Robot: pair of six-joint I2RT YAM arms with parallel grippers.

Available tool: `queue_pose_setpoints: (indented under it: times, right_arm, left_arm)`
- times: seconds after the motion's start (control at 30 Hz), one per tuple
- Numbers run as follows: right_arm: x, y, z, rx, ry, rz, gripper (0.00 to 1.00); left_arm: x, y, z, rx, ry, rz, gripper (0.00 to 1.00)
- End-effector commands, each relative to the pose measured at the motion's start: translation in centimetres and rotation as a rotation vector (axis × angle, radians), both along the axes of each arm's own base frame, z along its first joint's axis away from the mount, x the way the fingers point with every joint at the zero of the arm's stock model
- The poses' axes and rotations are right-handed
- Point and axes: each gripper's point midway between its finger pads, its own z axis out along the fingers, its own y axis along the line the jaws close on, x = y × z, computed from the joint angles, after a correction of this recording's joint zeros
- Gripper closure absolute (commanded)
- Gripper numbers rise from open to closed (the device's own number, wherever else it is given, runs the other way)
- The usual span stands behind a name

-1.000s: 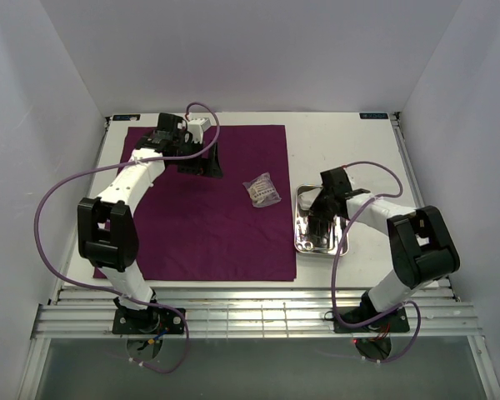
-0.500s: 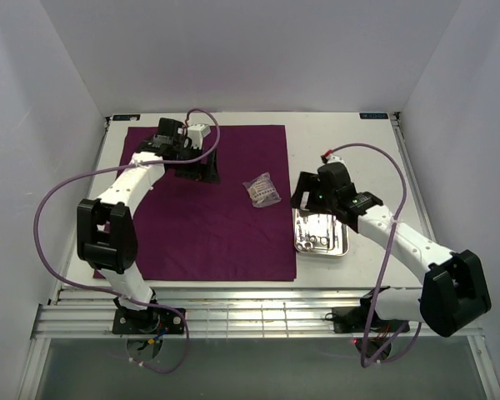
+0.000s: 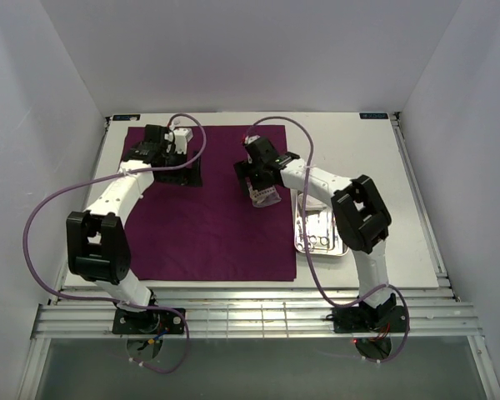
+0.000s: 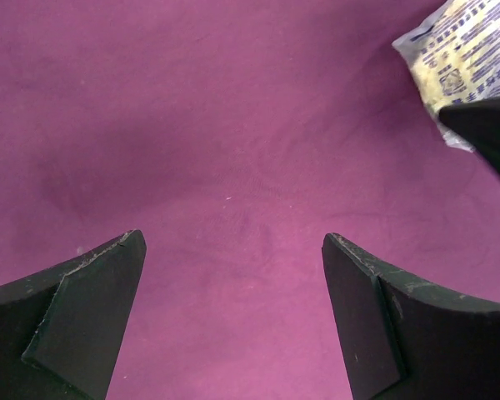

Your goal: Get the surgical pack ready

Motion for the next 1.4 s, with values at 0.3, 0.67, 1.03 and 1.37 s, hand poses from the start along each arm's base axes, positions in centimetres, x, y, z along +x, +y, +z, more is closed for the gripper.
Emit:
queue_pose_setpoints:
  times: [0.3, 0.67, 1.03, 1.37]
  right_arm:
    - [-1.2, -2.2, -4.8, -0.159, 0.061, 0.009, 0.53]
    - [-0.7, -1.2, 3.7, -0.022, -0.105, 0.006, 0.92]
    - [-8.5, -10.4, 10.1, 0.071, -0.178, -0.210, 0.92]
    - [-15.5, -17.4, 0.7, -0.059, 0.032, -0.410, 0.92]
  left_arm:
    - [0.8, 0.5, 1.4, -0.017, -0.045, 0.011, 0.02]
    - [1.2, 0.9, 1.3, -0.046, -0.033, 0.029, 0.02]
    - [1.4, 0.5, 1.8, -0.071, -0.039, 0.016, 0.02]
    - [1.4, 0.2, 1.9, -0.089, -0.035, 0.003, 0.02]
